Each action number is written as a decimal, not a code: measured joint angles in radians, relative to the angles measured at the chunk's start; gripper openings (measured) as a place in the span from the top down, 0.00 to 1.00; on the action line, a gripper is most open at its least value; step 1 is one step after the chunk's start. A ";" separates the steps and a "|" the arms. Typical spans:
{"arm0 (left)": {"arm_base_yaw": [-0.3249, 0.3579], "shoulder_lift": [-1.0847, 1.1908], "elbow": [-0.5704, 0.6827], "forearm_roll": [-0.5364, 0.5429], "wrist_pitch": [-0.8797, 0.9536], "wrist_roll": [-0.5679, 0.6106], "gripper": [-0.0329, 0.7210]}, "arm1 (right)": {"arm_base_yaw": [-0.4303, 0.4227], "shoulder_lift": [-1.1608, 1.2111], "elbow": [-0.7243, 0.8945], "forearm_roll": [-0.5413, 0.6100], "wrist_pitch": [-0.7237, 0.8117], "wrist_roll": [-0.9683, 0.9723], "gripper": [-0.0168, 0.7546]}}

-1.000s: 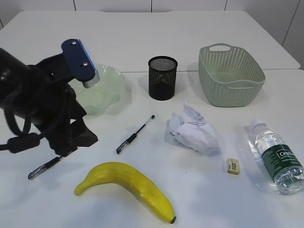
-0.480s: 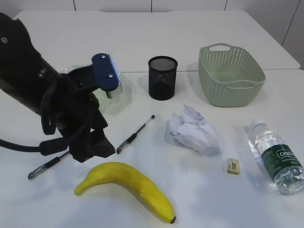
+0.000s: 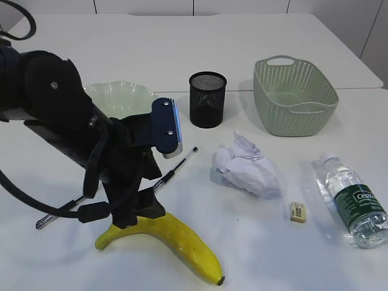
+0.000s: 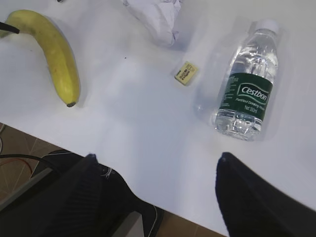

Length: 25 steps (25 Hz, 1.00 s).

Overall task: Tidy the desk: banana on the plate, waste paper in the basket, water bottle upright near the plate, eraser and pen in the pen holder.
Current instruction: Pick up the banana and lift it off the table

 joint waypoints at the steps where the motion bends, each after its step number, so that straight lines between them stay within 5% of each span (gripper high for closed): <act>1: -0.003 0.008 0.000 0.000 -0.013 0.005 0.29 | 0.000 0.000 0.000 0.000 0.005 0.000 0.28; 25: -0.004 0.080 -0.004 -0.072 -0.003 0.066 0.26 | 0.000 0.000 0.000 0.000 0.018 0.000 0.28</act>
